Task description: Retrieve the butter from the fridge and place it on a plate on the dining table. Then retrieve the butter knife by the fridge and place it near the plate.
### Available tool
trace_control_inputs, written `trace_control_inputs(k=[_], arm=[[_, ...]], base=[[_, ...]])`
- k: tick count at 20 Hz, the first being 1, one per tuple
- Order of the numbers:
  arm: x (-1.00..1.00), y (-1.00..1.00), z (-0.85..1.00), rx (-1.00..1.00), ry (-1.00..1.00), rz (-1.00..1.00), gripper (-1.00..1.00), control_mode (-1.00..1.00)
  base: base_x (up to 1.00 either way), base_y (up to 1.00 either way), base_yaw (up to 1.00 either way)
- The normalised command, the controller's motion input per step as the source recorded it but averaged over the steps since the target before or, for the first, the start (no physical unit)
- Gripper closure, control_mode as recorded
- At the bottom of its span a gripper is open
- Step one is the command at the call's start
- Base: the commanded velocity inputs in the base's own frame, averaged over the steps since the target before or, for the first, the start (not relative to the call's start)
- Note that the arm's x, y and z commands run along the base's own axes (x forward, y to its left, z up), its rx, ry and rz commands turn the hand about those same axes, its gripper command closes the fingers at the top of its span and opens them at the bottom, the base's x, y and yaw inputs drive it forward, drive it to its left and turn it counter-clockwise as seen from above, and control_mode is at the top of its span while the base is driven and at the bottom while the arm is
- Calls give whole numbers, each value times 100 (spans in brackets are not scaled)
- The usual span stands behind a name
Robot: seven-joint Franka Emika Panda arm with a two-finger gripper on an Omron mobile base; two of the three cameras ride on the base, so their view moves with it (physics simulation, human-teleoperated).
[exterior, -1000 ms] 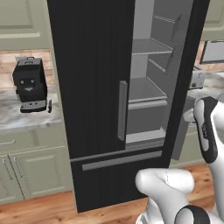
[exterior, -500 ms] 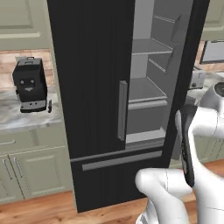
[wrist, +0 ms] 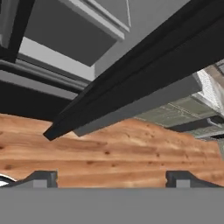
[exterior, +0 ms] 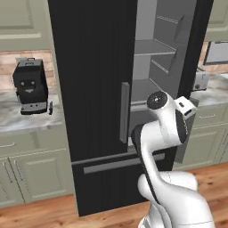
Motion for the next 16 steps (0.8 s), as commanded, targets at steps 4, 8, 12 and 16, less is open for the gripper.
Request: trace_control_inputs(k=[4, 8, 12, 16], arm=[[72, 20, 0, -21, 24, 4, -100, -100], [57, -1, -1, -3, 13, 5, -100, -100], [33, -1, -1, 0, 2, 0, -100, -100], [60, -40, -13, 0, 1, 2, -100, -100]], base=[[0, 0, 0], [0, 0, 0], [0, 0, 0], [0, 0, 0]])
